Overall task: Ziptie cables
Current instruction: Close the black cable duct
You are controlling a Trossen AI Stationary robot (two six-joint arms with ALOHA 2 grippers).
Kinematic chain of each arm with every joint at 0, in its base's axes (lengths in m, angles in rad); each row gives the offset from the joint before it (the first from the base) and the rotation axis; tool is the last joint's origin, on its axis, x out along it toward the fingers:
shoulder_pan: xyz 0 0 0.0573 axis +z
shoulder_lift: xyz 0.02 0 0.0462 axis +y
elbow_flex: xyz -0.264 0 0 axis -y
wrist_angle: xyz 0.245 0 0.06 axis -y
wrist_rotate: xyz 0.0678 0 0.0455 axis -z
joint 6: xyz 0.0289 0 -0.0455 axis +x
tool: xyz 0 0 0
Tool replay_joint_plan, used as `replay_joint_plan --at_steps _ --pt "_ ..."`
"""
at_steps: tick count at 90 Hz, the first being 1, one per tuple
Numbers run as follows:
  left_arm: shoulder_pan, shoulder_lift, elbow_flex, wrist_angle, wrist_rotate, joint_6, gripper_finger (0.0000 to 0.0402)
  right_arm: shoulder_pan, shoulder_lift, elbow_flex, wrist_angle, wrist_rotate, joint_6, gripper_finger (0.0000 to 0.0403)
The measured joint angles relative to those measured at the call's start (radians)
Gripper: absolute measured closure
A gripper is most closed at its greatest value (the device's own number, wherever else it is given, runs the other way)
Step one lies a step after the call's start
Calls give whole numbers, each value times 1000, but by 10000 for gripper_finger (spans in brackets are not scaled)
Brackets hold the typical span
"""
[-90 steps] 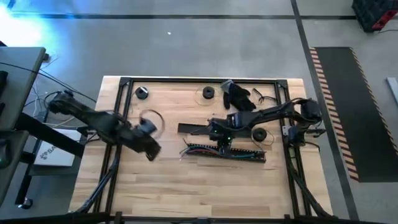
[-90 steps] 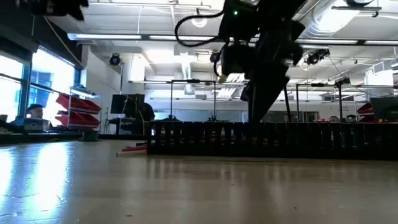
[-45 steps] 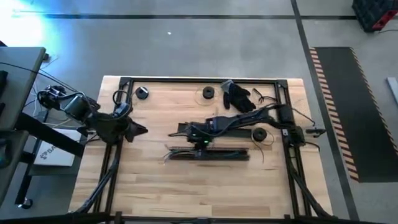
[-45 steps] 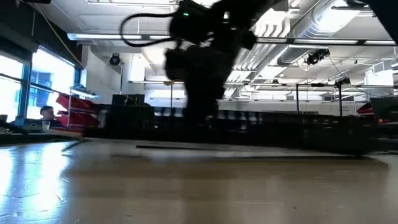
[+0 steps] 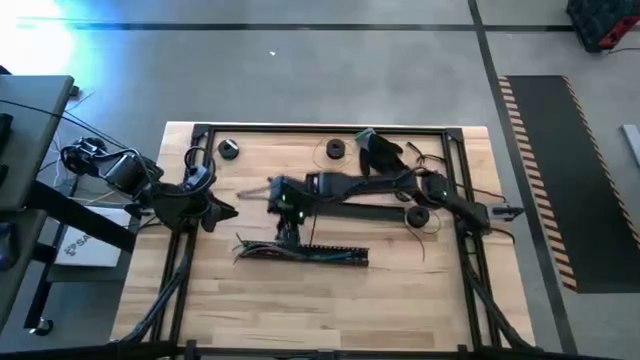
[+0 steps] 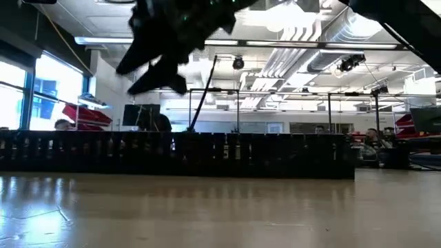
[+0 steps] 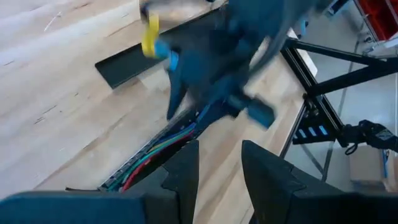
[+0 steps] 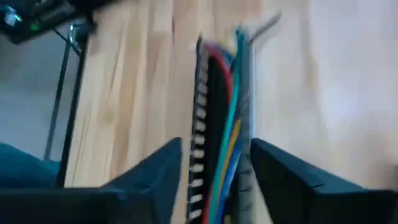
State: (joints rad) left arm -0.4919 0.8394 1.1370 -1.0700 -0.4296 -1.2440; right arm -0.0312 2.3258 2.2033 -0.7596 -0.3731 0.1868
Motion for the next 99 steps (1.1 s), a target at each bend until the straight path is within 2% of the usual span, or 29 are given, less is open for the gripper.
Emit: replay_joint_plan --at_steps 9,14,24,29,37,42,50,62,75,88,99 --pt "0 1 0 7 -3 8 299 -35 -31 141 -211 57 -95 176" --pt "0 5 0 7 -2 17 299 -56 -70 151 -290 87 -151 177" --pt "0 31 0 32 0 74 299 -113 -209 31 -417 102 -227 194" --pt "4 57 0 36 -31 90 299 -148 -279 -45 -491 116 -263 204" --pt "65 108 -14 37 -41 157 299 -200 -393 -190 -525 128 -270 218" --pt "143 152 -32 47 20 224 298 -225 -469 -288 -506 121 -233 225" --pt "286 223 -89 110 177 347 294 -245 -596 -436 -438 112 -139 230" --pt "514 342 -162 316 390 590 280 -237 -767 -652 -274 136 16 231" --pt "734 502 -176 445 518 873 265 -198 -916 -832 -136 142 177 231" --pt "856 667 -175 561 686 1158 274 -153 -1009 -944 -96 186 259 231" --pt "894 794 -175 609 783 1291 291 -129 -1058 -981 -93 208 261 231"
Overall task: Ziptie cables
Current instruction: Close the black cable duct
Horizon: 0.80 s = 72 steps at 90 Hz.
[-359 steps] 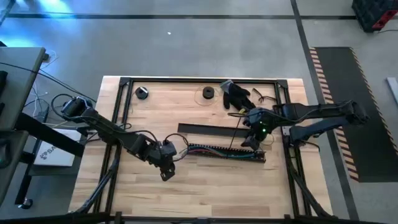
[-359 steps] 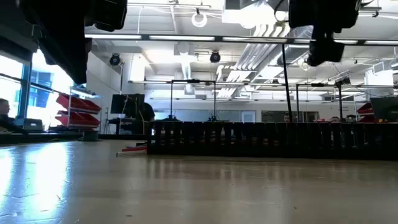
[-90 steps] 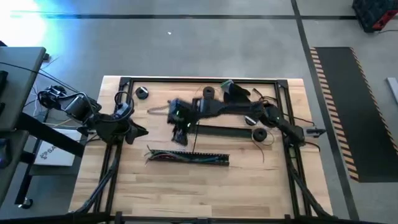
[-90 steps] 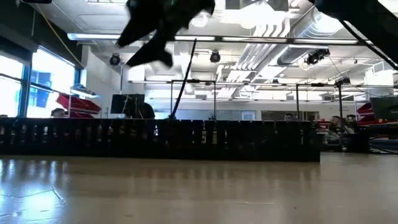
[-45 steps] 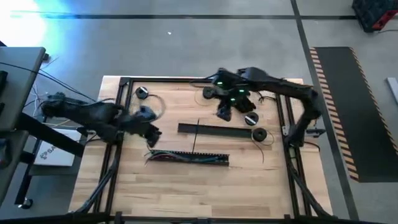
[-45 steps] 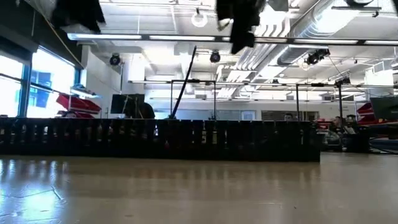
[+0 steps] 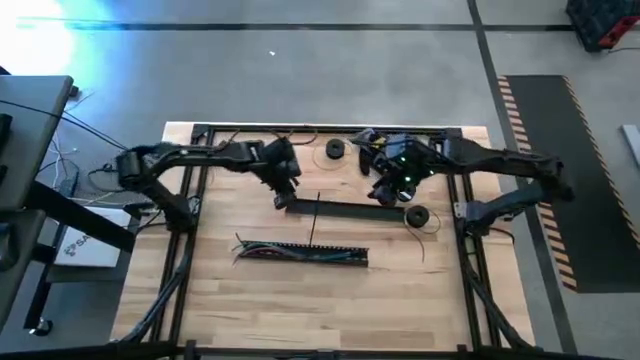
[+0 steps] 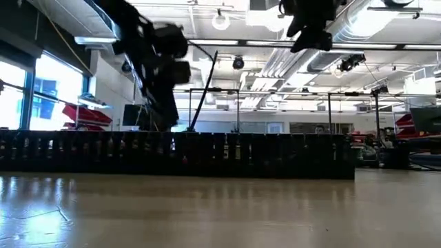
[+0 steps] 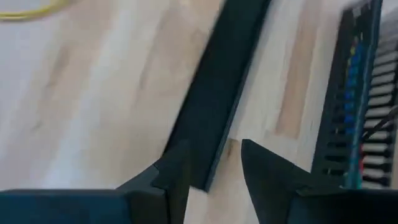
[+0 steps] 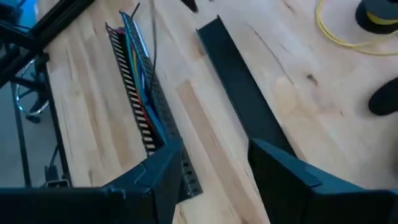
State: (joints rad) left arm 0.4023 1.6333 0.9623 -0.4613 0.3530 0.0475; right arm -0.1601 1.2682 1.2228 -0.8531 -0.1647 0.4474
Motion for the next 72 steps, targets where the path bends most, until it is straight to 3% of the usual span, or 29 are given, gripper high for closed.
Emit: replay_joint_plan --at_steps 7,17,36,57,72 --pt "3 67 0 -4 7 61 303 10 -12 -10 -2 7 -3 231" --pt "0 131 1 -7 -72 101 315 10 -17 -10 4 9 -42 231" --pt "-9 167 6 7 -124 125 340 10 -18 -10 3 22 -68 231" --pt "-17 144 36 -81 -162 89 396 10 -18 -10 6 86 -89 231" --pt "-32 56 82 -58 -196 54 382 10 -18 -10 9 129 -91 231"
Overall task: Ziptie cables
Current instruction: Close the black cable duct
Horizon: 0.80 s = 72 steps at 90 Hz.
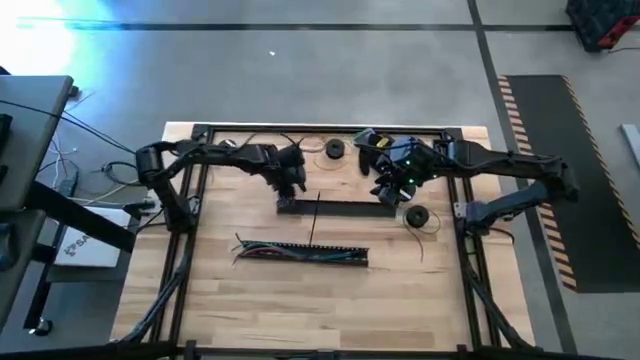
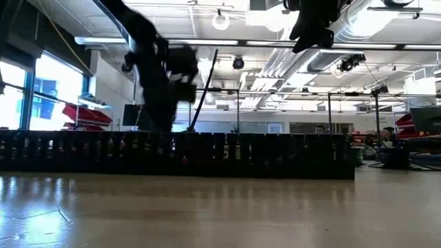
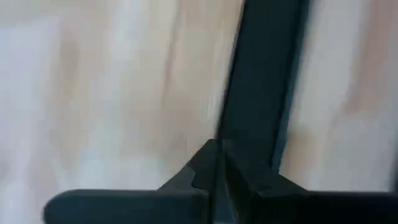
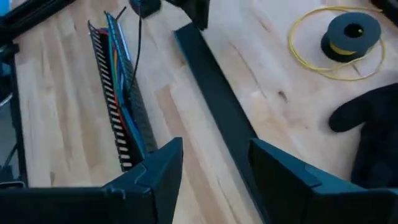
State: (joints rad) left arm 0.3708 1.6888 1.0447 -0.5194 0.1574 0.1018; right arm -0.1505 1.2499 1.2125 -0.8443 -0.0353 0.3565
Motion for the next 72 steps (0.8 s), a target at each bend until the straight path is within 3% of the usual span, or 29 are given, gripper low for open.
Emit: replay_joint_plan --at_steps 9,23,37,47,61,72 --pt "15 20 -5 -1 1 6 360 0 0 0 1 18 -3 231" --pt "35 88 -3 8 153 15 315 0 0 0 2 18 0 231" --pt "18 157 -2 -2 105 43 294 0 1 0 1 5 4 231" --pt "3 188 2 -11 86 71 315 0 1 0 0 2 4 231" --pt "-17 182 13 -24 31 93 387 0 1 1 5 4 -4 231" --pt "-32 160 60 -98 -34 95 398 0 1 1 4 85 -25 231"
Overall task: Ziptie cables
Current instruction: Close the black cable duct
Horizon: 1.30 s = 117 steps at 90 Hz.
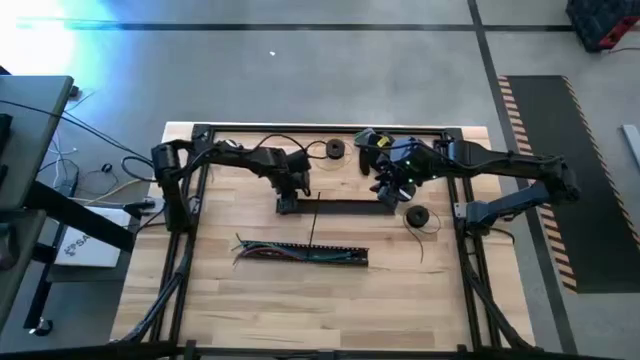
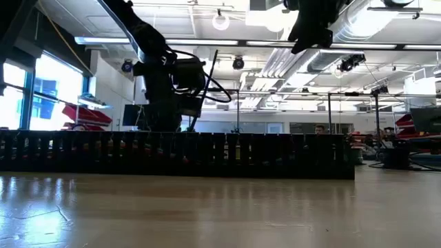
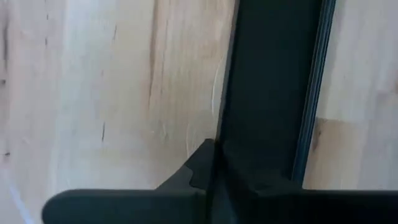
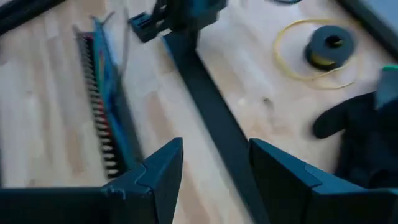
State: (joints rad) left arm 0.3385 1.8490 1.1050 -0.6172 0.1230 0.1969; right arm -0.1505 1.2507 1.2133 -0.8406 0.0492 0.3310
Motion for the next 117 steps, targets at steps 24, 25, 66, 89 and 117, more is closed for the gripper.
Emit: replay_joint_plan --at_steps 24,25,66,89,117 --pt "-74 -140 129 -148 -207 7 401 -135 31 -76 92 -238 -65 228" --pt "-79 -143 133 -152 -214 10 401 -143 34 -82 102 -251 -70 227" --pt "-254 -192 233 -229 -410 96 402 -342 319 -177 233 -604 -309 130" --pt "-319 -192 284 -234 -486 129 401 -357 458 -177 228 -762 -497 132" --pt "-334 -193 352 -243 -584 127 401 -296 517 -177 224 -813 -643 188"
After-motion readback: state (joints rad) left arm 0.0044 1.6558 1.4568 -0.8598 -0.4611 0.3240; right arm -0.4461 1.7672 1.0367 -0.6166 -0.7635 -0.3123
